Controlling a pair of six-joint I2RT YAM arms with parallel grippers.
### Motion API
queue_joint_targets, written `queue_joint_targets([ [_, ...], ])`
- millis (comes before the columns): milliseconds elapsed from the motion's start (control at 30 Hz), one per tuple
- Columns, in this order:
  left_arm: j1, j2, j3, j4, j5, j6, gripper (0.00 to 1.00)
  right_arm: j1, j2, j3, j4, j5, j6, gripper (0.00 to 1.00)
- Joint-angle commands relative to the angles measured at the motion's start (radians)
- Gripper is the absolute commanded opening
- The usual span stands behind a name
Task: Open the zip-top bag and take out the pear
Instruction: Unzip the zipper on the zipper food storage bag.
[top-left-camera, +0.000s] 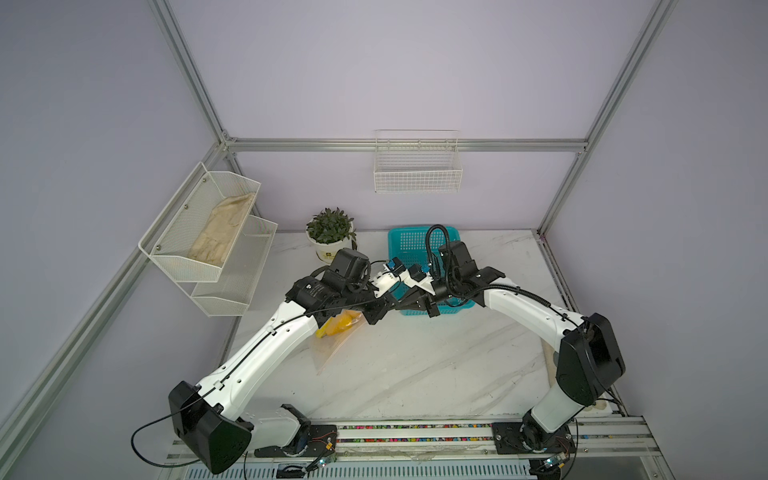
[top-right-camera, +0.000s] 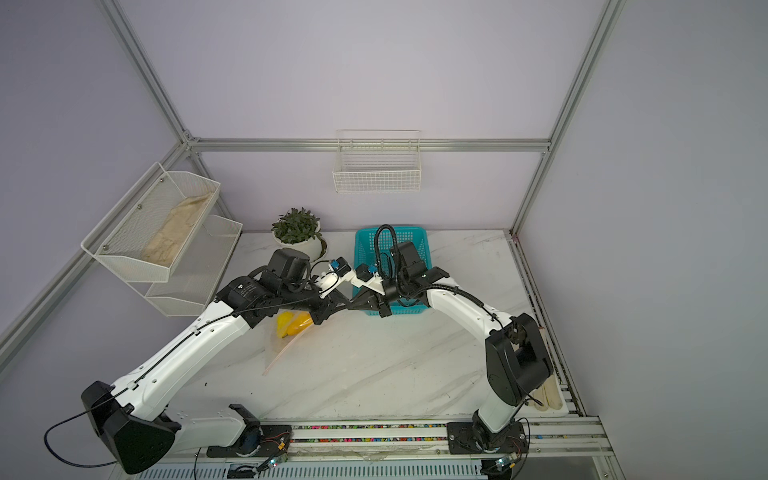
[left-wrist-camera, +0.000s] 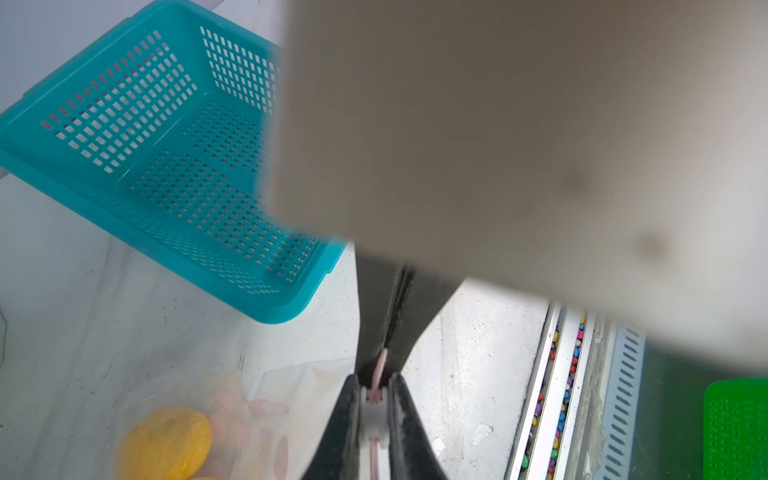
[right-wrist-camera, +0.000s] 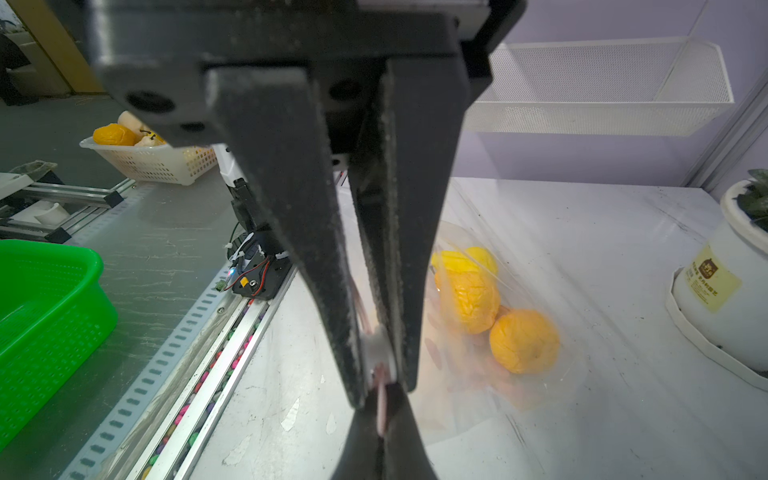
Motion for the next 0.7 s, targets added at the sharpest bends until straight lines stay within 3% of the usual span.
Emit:
queue_joint_targets([
  [0,0.006,-0.021,-0.040,-0.028,-0.012,0.028,0.10,0.003,-0.002,0.001,0.019,-0.024,-0.012,0.00],
  [233,0.013,-0.078,-0.079,-0.062,-0.049,0.029,0.00,0.002,0.002,0.000,0.020,-0.015,-0.003,0.00],
  [667,0.020,-0.224,-0.138,-0.206,-0.131,-0.006,0.00,-0.096,0.019,-0.046,0.060,-0.059,0.014,0.00],
])
